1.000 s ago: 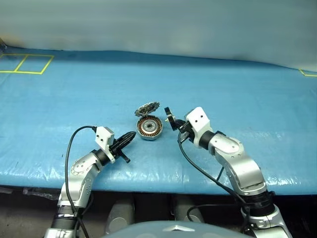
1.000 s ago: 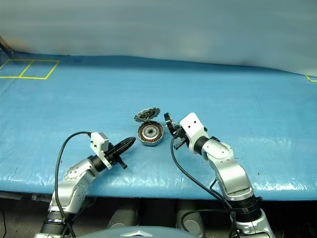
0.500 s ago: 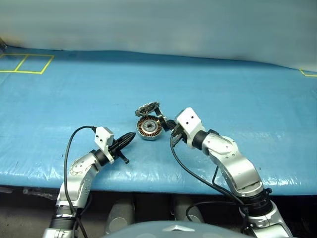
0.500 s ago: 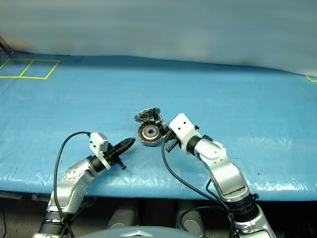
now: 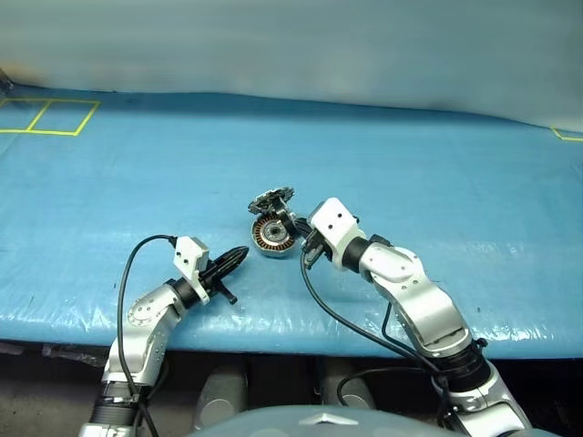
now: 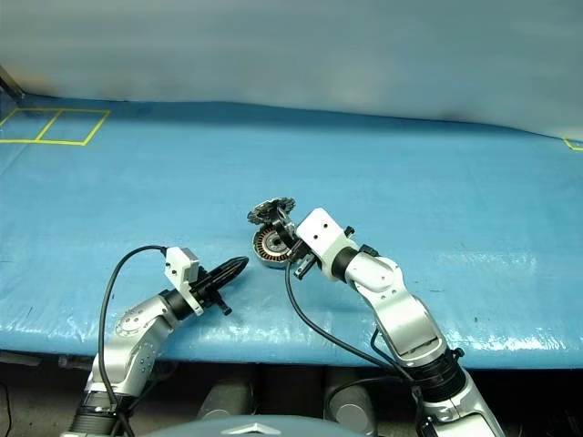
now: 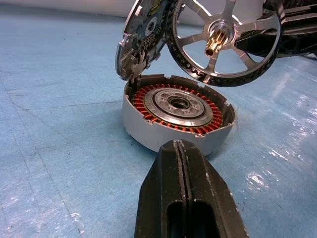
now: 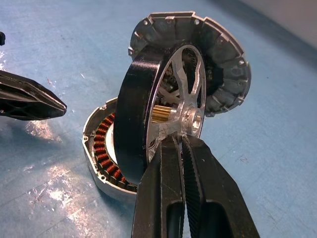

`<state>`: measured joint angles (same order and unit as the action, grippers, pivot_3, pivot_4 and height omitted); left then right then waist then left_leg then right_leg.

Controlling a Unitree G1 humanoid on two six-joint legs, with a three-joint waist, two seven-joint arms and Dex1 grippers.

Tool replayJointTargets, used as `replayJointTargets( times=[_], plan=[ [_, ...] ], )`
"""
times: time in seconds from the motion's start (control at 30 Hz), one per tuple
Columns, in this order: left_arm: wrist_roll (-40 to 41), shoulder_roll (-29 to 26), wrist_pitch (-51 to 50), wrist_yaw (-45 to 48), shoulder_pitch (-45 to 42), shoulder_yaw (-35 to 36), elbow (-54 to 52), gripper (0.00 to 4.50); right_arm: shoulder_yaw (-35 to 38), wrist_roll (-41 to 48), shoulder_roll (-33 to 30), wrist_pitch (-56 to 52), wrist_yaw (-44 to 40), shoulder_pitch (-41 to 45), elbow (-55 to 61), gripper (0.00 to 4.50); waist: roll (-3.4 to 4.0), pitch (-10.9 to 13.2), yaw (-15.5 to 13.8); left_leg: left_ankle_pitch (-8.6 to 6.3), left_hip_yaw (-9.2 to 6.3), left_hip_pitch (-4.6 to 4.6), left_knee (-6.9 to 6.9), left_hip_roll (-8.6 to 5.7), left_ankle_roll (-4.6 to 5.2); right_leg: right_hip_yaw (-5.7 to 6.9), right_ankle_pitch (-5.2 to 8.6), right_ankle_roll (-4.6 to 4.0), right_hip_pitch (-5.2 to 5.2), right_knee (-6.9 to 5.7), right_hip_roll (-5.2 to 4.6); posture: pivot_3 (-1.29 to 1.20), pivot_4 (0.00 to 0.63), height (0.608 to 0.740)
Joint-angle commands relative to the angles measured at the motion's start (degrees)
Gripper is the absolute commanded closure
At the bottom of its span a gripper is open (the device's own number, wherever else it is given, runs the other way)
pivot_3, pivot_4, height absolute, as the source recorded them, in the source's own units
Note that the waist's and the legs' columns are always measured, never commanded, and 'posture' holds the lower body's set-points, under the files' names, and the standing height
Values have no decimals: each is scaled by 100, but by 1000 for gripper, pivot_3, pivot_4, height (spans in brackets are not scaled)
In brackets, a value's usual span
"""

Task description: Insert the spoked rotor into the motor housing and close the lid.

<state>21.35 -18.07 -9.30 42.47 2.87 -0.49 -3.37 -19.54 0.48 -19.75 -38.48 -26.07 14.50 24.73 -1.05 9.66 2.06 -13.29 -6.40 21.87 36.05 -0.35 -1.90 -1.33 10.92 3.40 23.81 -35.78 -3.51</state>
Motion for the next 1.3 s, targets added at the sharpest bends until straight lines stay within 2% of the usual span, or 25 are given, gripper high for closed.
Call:
replayJointTargets(
  times=[0.03,0.37,0.6,1.3],
  plan=[
    [31,-11,53,-25,12,50,-142,4500,-62,-147,34,296,57,158,-34,4491,0,0,1,0,0,0,0,0,0,0,0,0,0,0,0,0,150,740],
    [22,-4,72,-47,65,34,-130,4500,-372,-594,-63,768,-21,267,-262,4491,0,0,1,0,0,0,0,0,0,1,0,0,0,0,0,0,150,740],
    [7,1,69,-50,62,11,-86,4500,-776,-1210,-316,1250,-85,401,-418,4491,0,0,1,0,0,0,0,0,0,1,0,0,0,0,0,0,150,740],
    [-43,35,114,-29,-11,-20,26,4500,-890,-2310,-556,2119,-308,481,-777,4491,-1,0,-1,0,0,0,0,0,0,2,0,0,0,-1,0,0,150,740]
  ],
)
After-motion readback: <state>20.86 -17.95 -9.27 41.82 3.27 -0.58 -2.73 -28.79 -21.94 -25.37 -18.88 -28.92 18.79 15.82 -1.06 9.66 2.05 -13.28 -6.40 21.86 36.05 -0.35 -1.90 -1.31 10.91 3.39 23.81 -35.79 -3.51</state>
